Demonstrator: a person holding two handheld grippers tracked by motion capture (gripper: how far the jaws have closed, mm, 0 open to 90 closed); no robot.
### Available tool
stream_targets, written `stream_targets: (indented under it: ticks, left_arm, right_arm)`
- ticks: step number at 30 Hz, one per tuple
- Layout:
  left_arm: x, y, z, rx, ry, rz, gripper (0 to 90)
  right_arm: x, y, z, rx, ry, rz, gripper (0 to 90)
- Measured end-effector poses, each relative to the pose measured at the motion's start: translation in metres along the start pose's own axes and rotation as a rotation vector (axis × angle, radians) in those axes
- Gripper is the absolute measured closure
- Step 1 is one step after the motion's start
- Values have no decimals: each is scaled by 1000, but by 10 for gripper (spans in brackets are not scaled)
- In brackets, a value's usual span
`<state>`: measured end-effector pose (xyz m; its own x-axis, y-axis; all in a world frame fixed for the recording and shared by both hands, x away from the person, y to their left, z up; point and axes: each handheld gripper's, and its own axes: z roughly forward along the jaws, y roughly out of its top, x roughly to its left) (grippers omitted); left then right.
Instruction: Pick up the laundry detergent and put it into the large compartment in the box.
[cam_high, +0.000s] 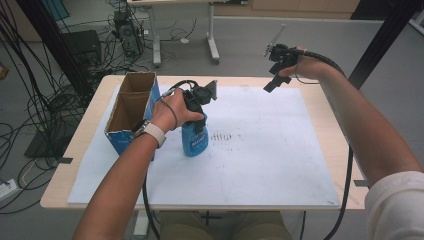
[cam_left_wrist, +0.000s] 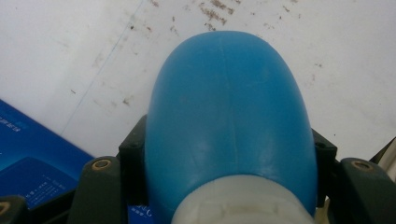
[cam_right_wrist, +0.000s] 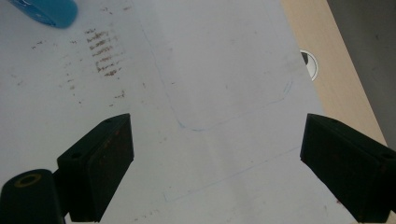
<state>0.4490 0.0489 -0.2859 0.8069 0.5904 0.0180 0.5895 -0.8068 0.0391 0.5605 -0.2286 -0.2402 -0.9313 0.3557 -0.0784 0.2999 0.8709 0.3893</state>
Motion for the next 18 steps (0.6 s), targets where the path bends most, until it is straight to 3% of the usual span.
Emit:
stream_targets:
  ticks: [18]
  left_arm:
    - [0,0,0,1,2,3,379]
  right_arm:
    - [0,0,2,3,3,4,95]
